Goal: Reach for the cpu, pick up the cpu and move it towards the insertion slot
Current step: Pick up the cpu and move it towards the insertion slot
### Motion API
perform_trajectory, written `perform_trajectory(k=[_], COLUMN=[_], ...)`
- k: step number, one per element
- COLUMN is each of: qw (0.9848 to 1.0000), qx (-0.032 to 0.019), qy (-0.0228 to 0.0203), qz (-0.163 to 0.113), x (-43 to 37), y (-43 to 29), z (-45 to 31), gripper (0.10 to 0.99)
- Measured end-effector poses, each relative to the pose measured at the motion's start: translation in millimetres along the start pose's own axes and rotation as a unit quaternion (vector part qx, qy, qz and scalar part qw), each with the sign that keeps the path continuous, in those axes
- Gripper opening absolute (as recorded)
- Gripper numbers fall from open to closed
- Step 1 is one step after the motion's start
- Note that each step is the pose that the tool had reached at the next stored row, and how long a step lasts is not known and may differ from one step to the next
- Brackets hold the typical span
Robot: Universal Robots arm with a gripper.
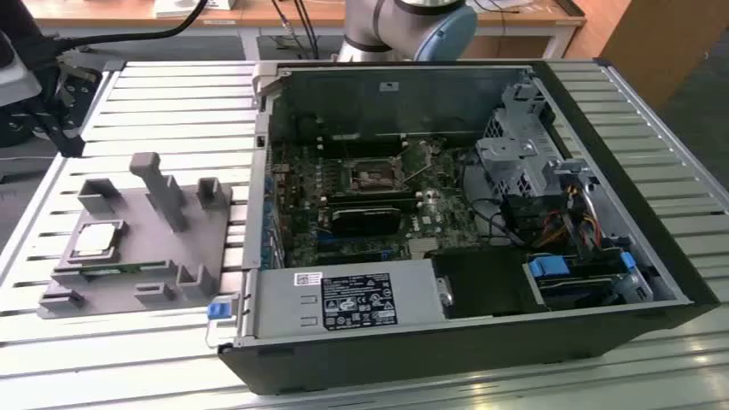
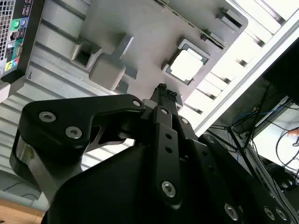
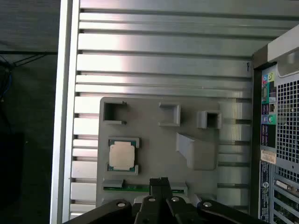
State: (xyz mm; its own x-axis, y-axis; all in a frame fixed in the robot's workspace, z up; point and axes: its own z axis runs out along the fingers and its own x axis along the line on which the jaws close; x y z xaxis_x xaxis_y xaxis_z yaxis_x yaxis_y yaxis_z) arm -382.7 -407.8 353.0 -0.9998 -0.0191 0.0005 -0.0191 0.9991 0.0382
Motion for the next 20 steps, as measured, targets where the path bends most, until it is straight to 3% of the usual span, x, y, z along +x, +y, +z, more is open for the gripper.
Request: perform_trajectory(k=[9,20], qw=[1.0000,1.0000], qx=[0.0001,0.0000], qy=[0.0001,0.0000], qz=[0.000,0.000], x=[0.8,25.6], y=[0.0,-0.5], z=[-0.1,3.0], gripper=[0.106,0.106])
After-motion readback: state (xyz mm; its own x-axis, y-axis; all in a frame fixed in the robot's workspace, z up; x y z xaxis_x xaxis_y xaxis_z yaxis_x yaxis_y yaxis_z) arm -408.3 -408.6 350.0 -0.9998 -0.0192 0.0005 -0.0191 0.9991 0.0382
